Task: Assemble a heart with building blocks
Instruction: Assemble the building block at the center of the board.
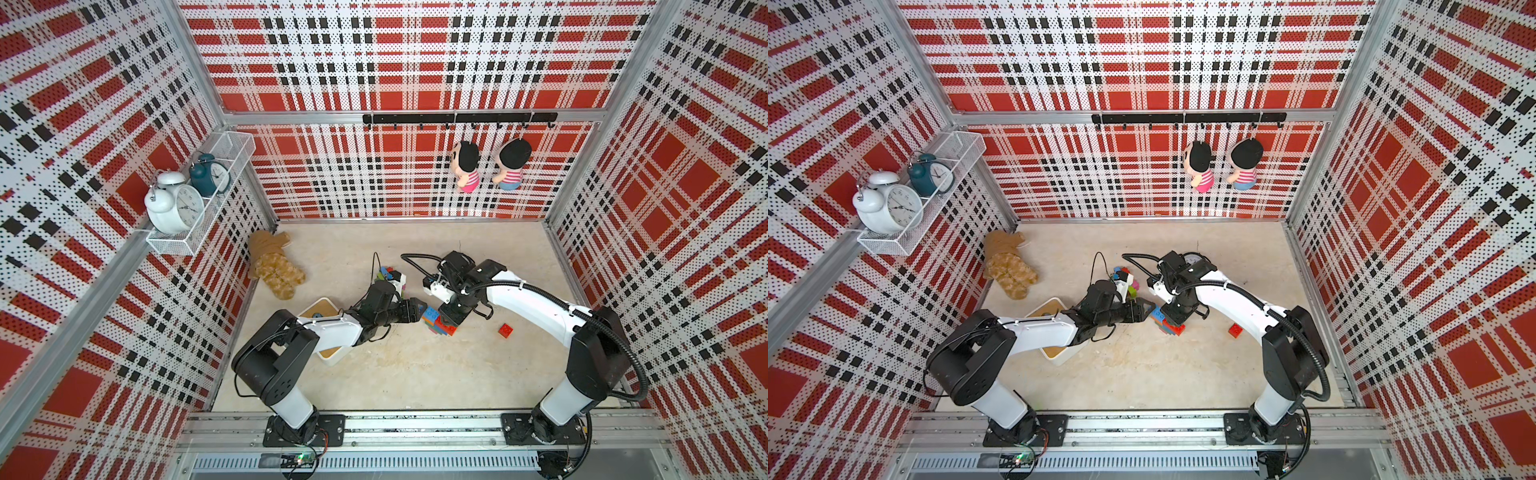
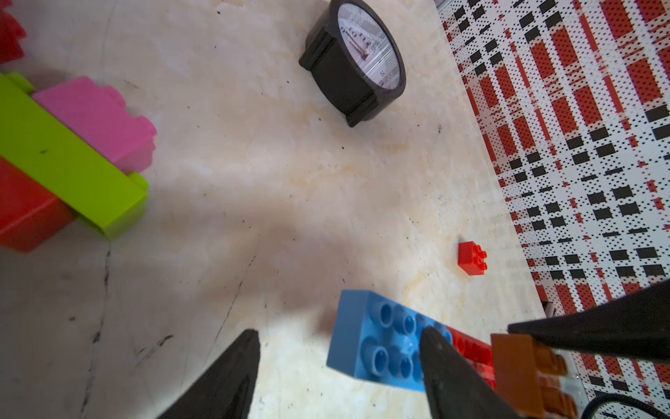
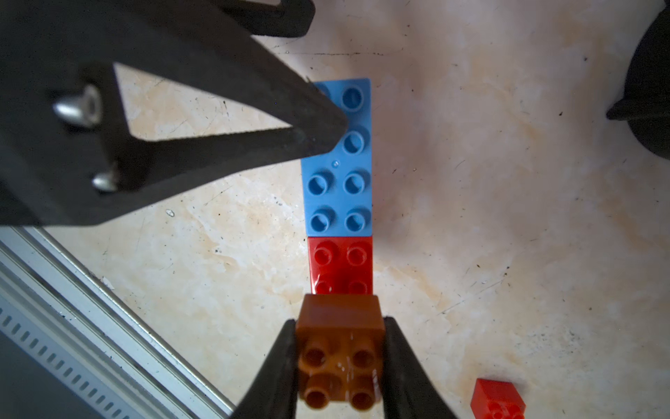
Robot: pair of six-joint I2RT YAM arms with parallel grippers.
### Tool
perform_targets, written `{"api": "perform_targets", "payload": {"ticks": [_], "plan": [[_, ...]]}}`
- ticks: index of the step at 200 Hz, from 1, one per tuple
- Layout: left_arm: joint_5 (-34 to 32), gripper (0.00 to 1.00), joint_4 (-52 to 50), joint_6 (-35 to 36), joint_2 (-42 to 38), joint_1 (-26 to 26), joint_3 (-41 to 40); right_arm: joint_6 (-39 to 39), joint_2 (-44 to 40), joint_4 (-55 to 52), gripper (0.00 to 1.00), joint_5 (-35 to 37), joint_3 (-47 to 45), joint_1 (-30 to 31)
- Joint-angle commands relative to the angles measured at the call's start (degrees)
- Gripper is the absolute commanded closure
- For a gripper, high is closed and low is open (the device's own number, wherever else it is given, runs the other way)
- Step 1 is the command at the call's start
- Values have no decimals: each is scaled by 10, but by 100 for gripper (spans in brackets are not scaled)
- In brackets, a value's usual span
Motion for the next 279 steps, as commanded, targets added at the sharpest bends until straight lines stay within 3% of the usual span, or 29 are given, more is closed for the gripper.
{"api": "perform_targets", "payload": {"ticks": [1,279], "plan": [[4,28,22,6,9,-5,-8,-15,5,-14,100,4,2,6],[1,35,24,10,29,-9,-6,-31,60,11,100,28,-64,29]]}}
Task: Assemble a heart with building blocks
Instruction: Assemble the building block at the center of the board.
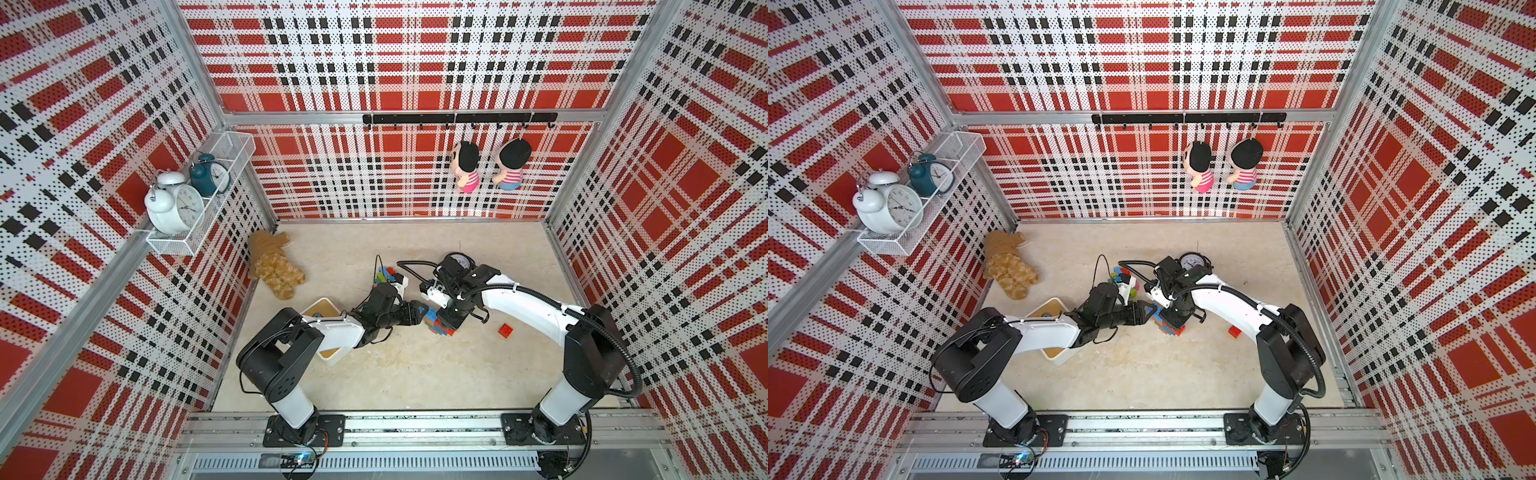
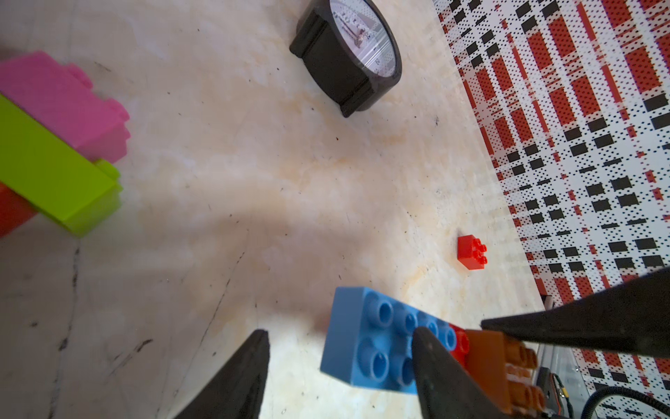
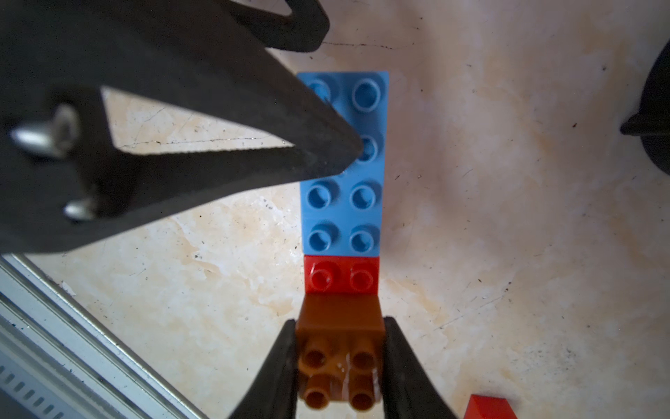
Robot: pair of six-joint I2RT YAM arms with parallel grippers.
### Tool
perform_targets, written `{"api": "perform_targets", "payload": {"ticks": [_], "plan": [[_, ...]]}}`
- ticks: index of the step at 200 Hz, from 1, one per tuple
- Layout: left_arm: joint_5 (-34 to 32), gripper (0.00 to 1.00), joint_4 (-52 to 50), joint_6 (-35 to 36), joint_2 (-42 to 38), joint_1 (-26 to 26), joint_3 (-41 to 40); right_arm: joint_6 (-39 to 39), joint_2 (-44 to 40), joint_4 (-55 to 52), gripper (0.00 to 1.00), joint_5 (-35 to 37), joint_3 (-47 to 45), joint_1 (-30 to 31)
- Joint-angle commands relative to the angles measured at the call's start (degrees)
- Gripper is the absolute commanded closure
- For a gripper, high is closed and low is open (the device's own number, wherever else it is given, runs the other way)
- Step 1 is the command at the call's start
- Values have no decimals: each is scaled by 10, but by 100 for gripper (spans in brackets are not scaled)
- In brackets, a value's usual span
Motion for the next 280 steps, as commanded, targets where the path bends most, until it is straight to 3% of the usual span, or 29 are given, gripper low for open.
{"api": "perform_targets", "payload": {"ticks": [1,56,100,124,159,194,227,280], "plan": [[1,35,-2,10,13,-1,1,-14,47,-20,100,3,-38,13],[2,35,-2,12,12,2,2,-7,41,-7,100,29,-45,21],[4,33,-4,13,-1,2,11,9,-13,32,57,-28,-22,20],[-4,27,-17,14,-18,3,21,23,-51,58,46,-36,-14,15],[-37,20,-52,23,-45,12,41,74,-135,129,41,-25,-64,-35],[-103,18,-95,54,-69,3,71,182,-209,152,43,28,-144,-136],[-153,18,-136,100,-69,-40,121,284,-195,113,44,42,-194,-237],[-159,18,-138,112,-40,-79,151,425,-160,81,47,128,-233,-278]]}}
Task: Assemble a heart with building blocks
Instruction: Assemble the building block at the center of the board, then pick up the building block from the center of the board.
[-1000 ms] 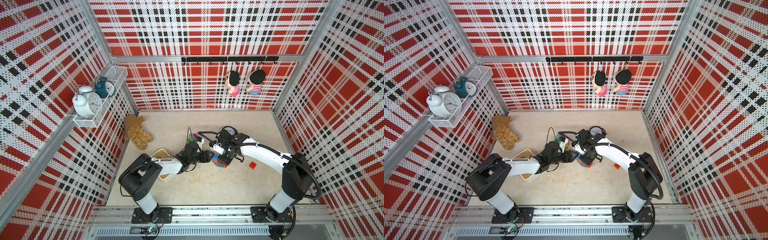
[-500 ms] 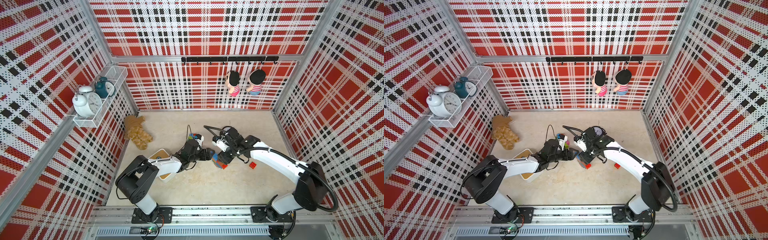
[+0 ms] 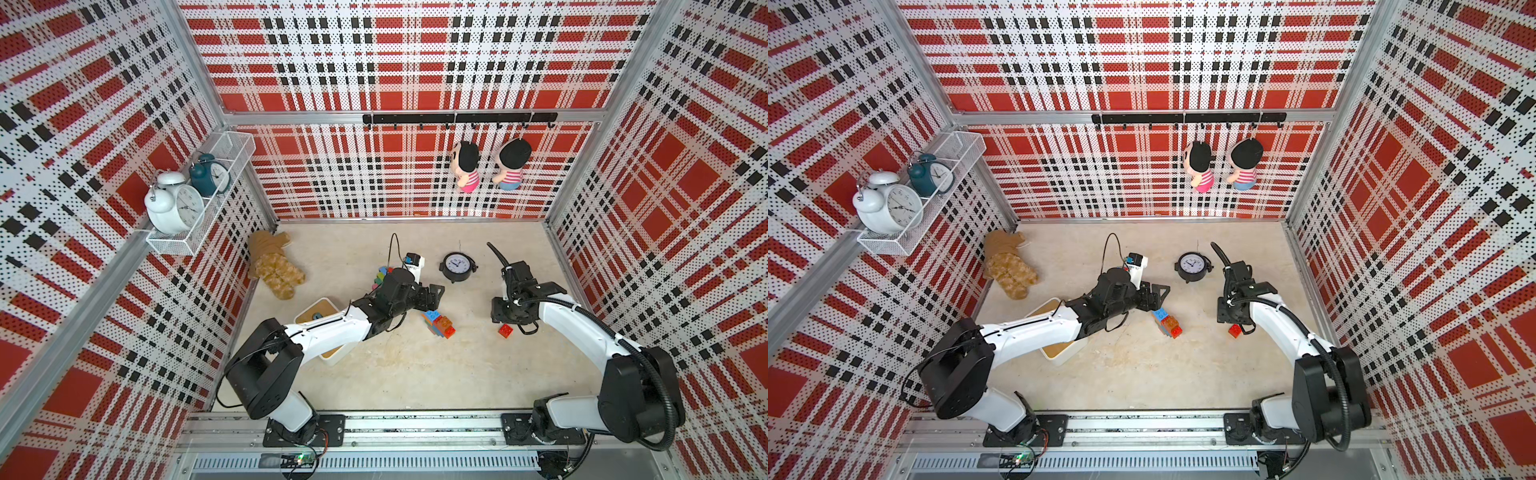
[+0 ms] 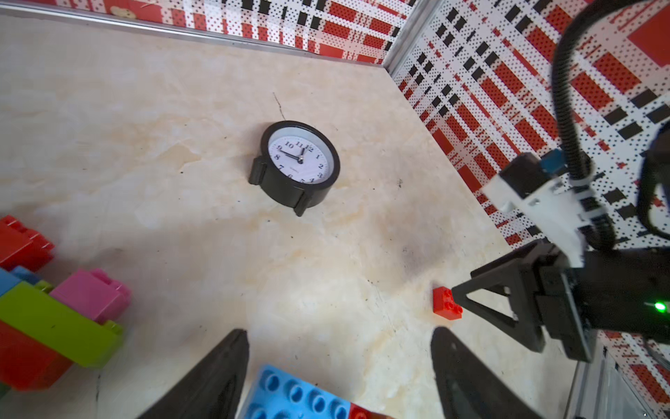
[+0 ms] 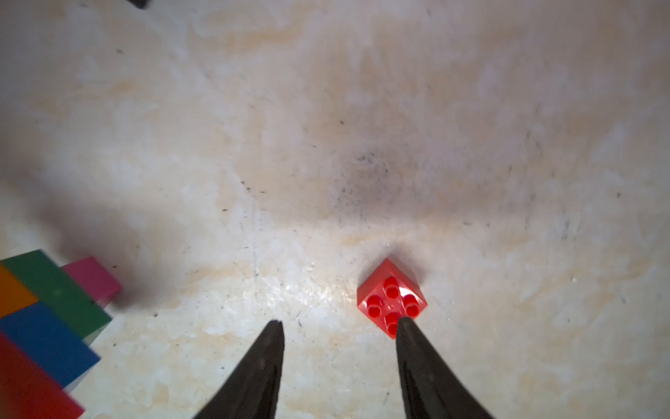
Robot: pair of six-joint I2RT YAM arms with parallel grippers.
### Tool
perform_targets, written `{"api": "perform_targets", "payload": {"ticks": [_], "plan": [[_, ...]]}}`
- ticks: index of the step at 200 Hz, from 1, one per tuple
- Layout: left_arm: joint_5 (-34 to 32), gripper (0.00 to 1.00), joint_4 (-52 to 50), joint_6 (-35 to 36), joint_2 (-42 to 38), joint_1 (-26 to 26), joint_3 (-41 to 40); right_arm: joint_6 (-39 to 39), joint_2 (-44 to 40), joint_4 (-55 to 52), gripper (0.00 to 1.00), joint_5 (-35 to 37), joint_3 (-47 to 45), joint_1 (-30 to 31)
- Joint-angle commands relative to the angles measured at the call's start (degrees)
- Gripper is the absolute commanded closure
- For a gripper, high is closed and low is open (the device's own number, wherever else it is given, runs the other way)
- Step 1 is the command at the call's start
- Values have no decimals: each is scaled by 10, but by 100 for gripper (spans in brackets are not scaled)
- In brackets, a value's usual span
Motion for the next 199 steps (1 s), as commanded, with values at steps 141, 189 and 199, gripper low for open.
{"api": "perform_targets", "payload": {"ticks": [141,189,199], "plan": [[-20,19,-27,49,21,-22,22,143,72,47,50,26,-41,-49],[-19,19,-30,49,23,-21,25,140,75,49,55,20,-43,-50],[-20,19,-30,49,23,-22,25,139,76,49,56,20,-44,-51]]}}
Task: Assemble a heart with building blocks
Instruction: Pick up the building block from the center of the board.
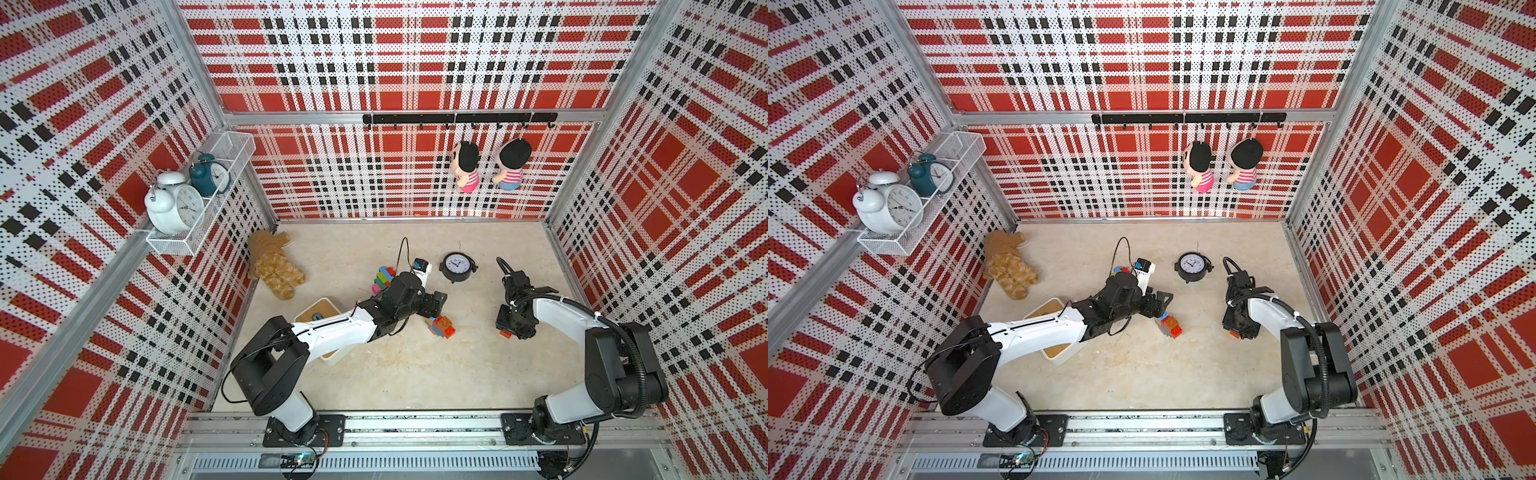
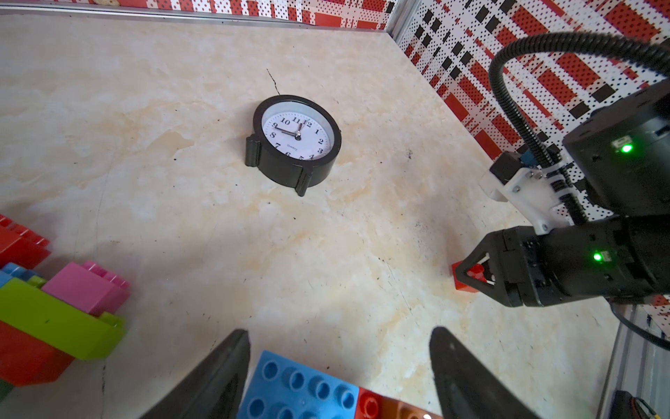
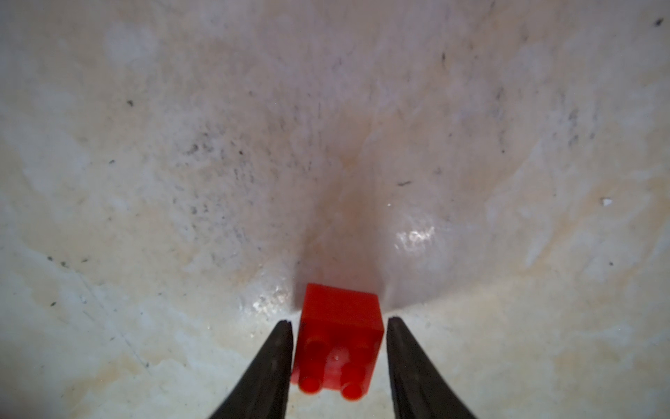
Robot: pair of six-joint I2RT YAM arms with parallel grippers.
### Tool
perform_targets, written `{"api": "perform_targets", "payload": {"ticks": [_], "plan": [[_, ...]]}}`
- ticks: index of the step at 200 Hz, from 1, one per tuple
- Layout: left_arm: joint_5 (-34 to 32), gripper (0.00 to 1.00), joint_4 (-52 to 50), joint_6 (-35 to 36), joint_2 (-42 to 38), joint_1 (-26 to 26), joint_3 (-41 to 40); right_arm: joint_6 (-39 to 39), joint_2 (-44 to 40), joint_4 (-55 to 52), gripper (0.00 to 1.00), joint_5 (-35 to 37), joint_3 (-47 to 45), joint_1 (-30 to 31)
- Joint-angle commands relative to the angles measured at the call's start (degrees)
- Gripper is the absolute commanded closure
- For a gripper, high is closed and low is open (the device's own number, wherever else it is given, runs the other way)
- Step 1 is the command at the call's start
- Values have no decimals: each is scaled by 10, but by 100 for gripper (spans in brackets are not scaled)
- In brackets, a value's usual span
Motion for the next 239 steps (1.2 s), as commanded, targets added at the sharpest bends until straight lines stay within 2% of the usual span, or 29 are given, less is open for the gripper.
{"api": "perform_targets", "payload": {"ticks": [1,76,103,126,175,201,239], "plan": [[-5,19,-3,8,5,-4,20,3,4,9,56,3,-1,-6],[-9,19,-7,9,6,-4,25,-4,-1,6,70,8,1,-8],[-21,19,-18,-5,-18,3,2,-58,-41,34,81,-18,3,-3],[-21,23,-7,-41,-63,22,-62,-138,-67,66,87,-70,12,39],[-12,41,4,-90,-124,48,-186,-190,-104,95,97,-135,6,134],[-1,45,16,-92,-102,60,-189,-201,-102,110,100,-160,-2,161],[6,48,6,-85,-44,68,-139,-214,-93,111,100,-174,-3,189]]}}
